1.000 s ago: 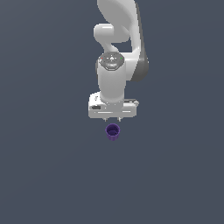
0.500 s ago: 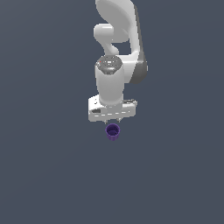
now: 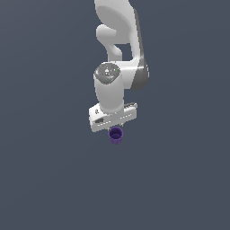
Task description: Pick up the object and move it to a goal position.
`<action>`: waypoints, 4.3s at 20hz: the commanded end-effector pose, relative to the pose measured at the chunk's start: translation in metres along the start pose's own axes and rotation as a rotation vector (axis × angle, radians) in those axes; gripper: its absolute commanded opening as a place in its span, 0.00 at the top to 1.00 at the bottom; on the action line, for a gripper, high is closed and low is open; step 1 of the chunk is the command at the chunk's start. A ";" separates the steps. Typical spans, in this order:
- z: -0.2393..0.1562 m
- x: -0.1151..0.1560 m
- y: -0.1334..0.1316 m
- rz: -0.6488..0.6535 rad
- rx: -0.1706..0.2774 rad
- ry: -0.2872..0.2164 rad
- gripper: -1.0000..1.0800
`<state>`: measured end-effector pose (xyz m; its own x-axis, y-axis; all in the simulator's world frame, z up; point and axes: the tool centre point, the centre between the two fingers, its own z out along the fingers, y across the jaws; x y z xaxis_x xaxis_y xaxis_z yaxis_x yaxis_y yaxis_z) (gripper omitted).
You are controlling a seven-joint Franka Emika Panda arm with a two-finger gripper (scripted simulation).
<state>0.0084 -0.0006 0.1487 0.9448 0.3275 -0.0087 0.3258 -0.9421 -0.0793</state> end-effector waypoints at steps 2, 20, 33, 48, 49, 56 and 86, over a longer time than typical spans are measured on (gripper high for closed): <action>0.005 0.002 0.002 -0.078 0.018 0.002 0.38; 0.029 0.010 0.011 -0.469 0.111 0.050 0.38; 0.042 0.017 0.018 -0.745 0.167 0.123 0.38; 0.049 0.021 0.024 -0.926 0.193 0.190 0.38; 0.049 0.022 0.024 -0.930 0.194 0.191 0.38; 0.053 0.022 0.024 -0.931 0.194 0.192 0.38; 0.047 0.004 0.044 -0.935 0.194 0.193 1.00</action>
<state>0.0266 -0.0278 0.0897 0.3023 0.9036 0.3036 0.9524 -0.2727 -0.1364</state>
